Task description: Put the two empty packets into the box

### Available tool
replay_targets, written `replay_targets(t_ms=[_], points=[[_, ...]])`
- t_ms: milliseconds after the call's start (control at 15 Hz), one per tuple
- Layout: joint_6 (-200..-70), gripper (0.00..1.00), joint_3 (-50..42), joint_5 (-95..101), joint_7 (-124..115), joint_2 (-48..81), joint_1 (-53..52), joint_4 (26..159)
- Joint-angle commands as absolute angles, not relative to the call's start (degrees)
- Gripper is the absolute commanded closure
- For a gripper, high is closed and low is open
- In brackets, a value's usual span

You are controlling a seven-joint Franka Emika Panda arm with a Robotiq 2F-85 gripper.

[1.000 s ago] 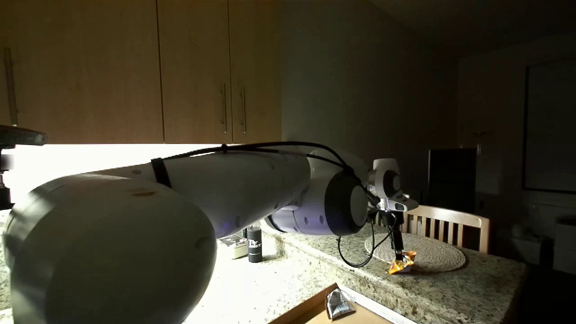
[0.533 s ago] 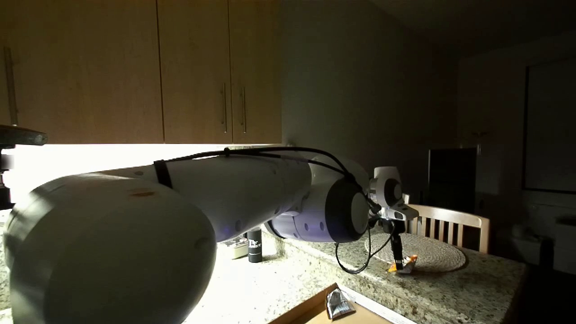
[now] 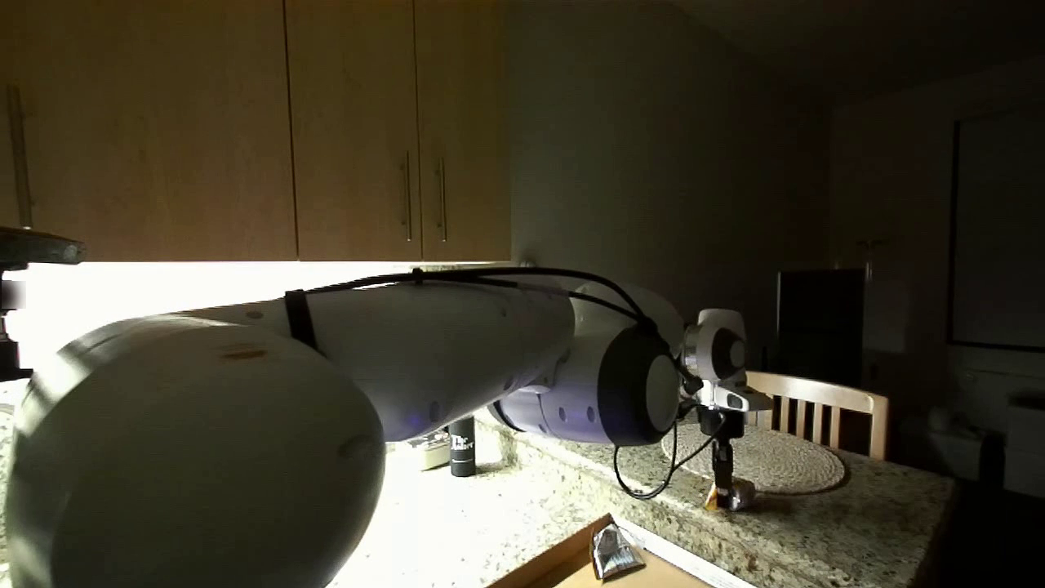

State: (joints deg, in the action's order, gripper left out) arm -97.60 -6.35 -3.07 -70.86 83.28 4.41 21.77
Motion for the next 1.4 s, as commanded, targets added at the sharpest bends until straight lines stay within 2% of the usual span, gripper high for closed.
replay_targets(t_ms=[0,67,133,200,333,400,467,533,600,667,733,867,933,1067,1333], points=[[-90.54,0.81,-2.83,-5.91,-64.51,82.81,6.59,22.19],[-88.96,0.83,-1.45,-5.78,-62.84,83.08,7.07,21.66],[-87.66,0.74,-1.11,-6.66,-61.15,83.58,7.21,21.17],[-86.04,0.71,-0.20,-6.99,-59.81,83.74,7.52,21.02],[-82.36,0.54,1.19,-7.80,-56.75,83.64,8.18,21.01],[-79.73,0.54,1.62,-7.92,-55.30,83.56,8.33,21.01],[-77.20,0.40,2.00,-7.99,-53.65,83.49,8.54,21.02],[-73.91,0.35,2.27,-7.82,-52.76,83.49,8.48,21.02],[-70.40,0.21,2.20,-7.34,-52.17,83.52,8.11,21.03],[-66.78,0.24,2.43,-7.49,-52.27,83.48,8.00,21.03],[-62.68,0.47,2.30,-7.34,-53.56,83.45,7.65,21.03],[-57.20,0.06,2.04,-8.05,-61.37,83.31,7.12,21.03],[-55.97,0.07,2.34,-8.90,-64.98,83.24,7.30,21.02],[-56.83,0.02,3.29,-11.23,-71.28,82.85,7.90,21.01],[-69.64,0.00,2.10,-11.27,-72.49,81.54,7.14,20.79]])
